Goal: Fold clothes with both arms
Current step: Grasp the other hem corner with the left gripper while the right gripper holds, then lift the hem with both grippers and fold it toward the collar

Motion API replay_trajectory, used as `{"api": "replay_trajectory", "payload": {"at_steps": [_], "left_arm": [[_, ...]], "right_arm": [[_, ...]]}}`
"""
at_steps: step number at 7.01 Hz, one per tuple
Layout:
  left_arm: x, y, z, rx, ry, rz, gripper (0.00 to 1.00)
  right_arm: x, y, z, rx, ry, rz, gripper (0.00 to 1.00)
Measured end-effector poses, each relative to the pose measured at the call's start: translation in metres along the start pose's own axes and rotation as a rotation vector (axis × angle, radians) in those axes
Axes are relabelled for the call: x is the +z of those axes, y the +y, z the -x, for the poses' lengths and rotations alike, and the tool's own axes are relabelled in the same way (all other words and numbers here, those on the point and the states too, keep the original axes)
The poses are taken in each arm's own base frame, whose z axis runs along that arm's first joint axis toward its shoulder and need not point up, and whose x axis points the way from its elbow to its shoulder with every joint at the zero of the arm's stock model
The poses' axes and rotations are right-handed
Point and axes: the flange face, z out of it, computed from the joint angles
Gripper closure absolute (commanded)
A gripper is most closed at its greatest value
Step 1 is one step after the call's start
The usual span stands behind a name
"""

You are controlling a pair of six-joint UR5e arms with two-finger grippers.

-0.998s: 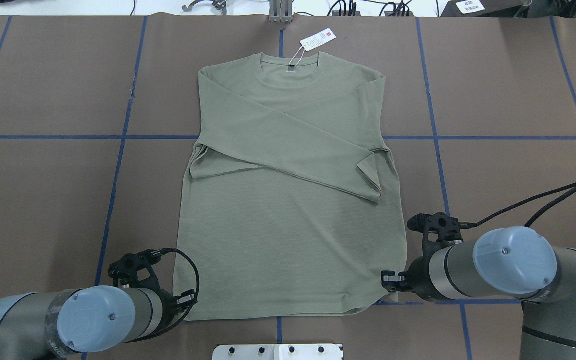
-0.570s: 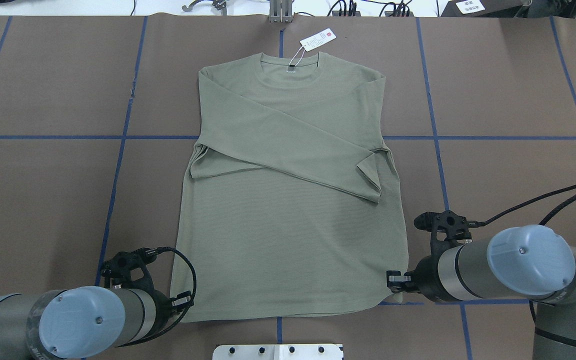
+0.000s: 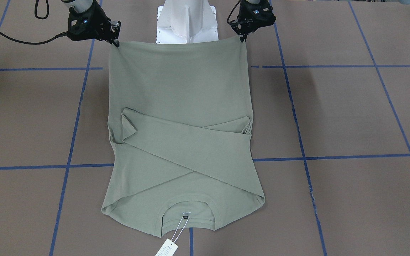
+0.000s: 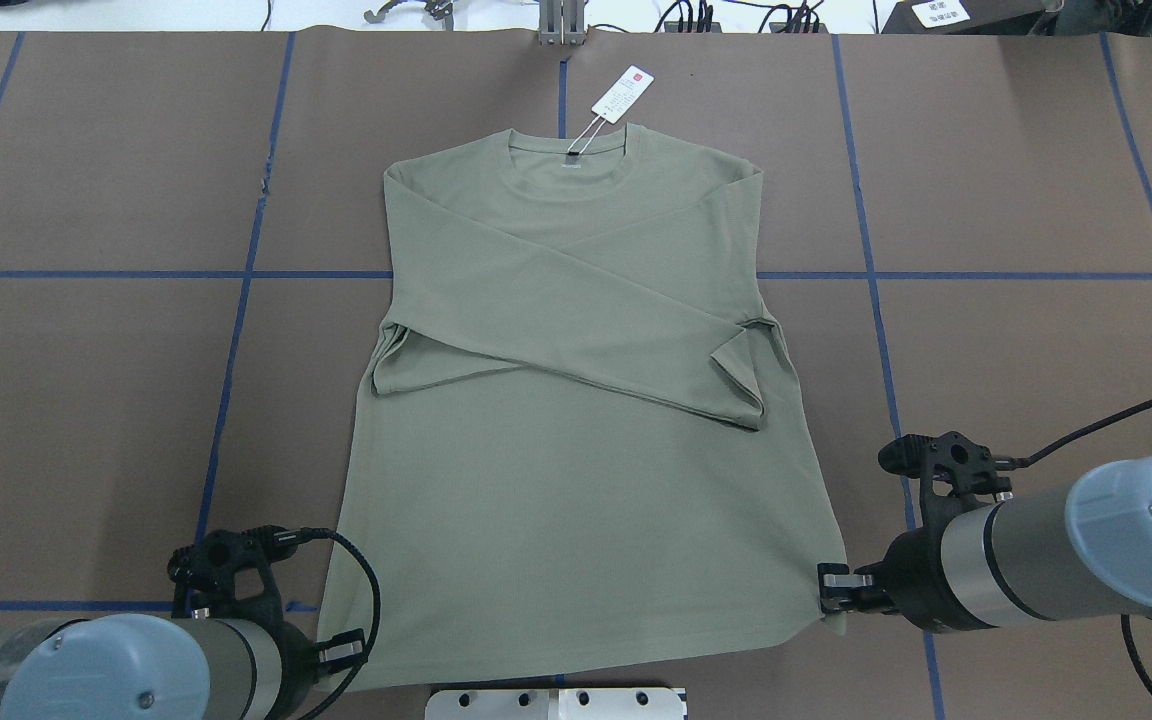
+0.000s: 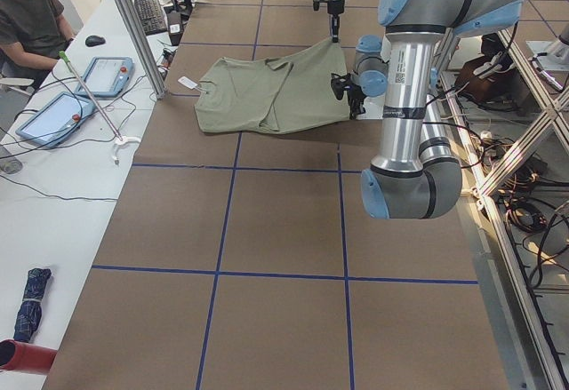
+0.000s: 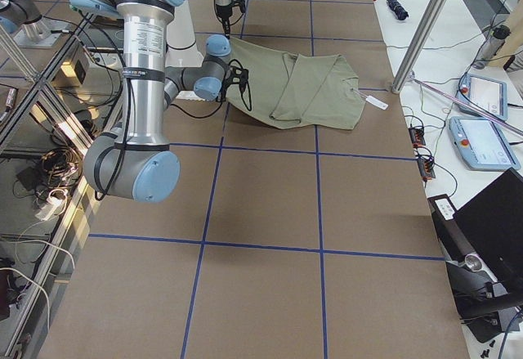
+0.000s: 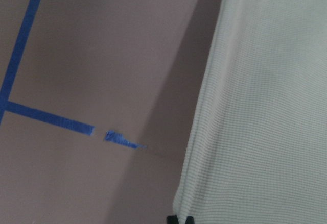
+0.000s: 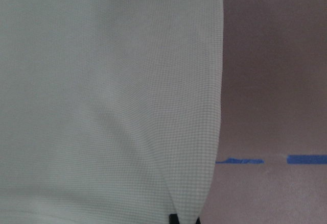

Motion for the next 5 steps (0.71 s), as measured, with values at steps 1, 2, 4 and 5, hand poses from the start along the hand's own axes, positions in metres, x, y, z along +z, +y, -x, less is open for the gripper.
{"api": "replay_trajectory", "payload": {"at_steps": [1,2,4,5], "left_arm": [[-0.008,0.014,0.001,0.019,0.003,0.023,1.0],[-0.013,0.022,0.001,0.031,0.008,0.04,1.0],[-0.029,0.019,-0.002,0.029,0.036,0.046,1.0],[-0.039,0.002,-0.004,0.028,0.056,0.021,1.0]], "right_arm": [[-0.008,0.008,0.001,0.003,-0.012,0.052,1.0],[-0.014,0.014,0.002,0.002,-0.022,0.097,1.0],[-0.019,0.013,0.003,0.009,-0.031,0.117,1.0],[-0.024,0.001,0.001,0.024,-0.037,0.089,1.0]]}}
